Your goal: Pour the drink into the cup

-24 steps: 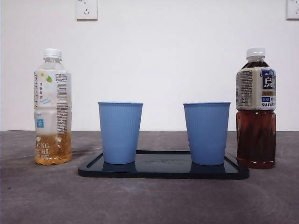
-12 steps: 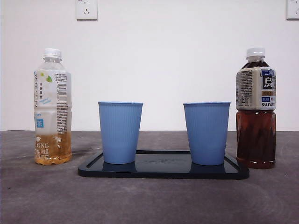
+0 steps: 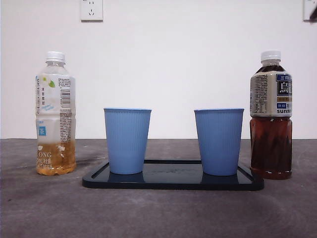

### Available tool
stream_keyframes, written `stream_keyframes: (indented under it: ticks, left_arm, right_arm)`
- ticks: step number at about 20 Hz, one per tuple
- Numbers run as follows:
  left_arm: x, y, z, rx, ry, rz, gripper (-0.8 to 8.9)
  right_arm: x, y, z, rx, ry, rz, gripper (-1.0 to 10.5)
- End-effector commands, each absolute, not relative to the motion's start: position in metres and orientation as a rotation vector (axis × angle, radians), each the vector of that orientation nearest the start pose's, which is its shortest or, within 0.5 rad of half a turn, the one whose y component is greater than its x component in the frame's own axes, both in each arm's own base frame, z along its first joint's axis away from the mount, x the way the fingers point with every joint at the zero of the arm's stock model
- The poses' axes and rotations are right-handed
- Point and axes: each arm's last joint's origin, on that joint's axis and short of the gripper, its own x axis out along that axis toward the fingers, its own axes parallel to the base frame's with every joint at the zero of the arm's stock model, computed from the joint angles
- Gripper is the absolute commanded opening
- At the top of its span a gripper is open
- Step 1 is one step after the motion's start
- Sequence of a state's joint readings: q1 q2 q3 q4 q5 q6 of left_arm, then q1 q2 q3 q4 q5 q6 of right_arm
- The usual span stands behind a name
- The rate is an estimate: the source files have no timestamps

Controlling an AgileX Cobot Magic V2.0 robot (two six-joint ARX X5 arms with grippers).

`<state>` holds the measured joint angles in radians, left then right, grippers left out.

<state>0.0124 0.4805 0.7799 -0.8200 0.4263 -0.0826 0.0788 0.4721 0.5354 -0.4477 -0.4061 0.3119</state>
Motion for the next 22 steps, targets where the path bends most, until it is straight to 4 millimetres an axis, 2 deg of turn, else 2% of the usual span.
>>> stream_keyframes:
  ticks: [1,8,14,22]
  left_arm:
    - [0.084,-0.011,0.314,-0.173,0.5,-0.4,4.41]
    - [0.085,-0.011,0.317,-0.167,0.474,-0.402,4.41]
    - [0.085,-0.011,0.317,-0.167,0.474,-0.402,4.41]
    - [0.086,-0.011,0.318,-0.164,0.463,-0.403,4.41]
  right_arm:
    - [0.117,0.024,0.25,0.431,0.45,0.412,4.3]
    - [0.124,0.039,0.217,0.429,0.453,0.367,4.3]
    - [0.137,0.06,0.185,0.334,0.406,0.304,4.3]
    - [0.158,0.069,0.163,0.225,0.343,0.265,4.3]
